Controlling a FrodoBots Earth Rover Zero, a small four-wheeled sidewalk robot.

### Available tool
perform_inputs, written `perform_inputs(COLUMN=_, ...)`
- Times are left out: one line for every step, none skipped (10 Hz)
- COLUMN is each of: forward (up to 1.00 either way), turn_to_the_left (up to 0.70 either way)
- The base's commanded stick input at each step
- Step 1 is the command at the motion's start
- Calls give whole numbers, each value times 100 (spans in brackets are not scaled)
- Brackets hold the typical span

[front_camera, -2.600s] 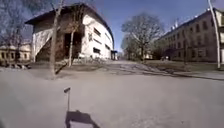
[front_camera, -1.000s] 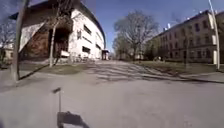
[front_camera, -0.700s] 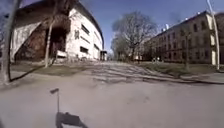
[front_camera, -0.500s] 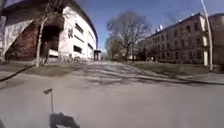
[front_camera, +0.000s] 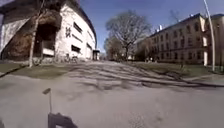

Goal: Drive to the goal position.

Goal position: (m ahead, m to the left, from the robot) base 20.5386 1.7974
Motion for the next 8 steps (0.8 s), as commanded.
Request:
perform_inputs(forward=100, turn_to_the_left=0)
perform_inputs(forward=100, turn_to_the_left=0)
perform_inputs(forward=100, turn_to_the_left=0)
perform_inputs(forward=100, turn_to_the_left=0)
perform_inputs(forward=100, turn_to_the_left=0)
perform_inputs(forward=100, turn_to_the_left=0)
perform_inputs(forward=100, turn_to_the_left=0)
perform_inputs(forward=100, turn_to_the_left=0)
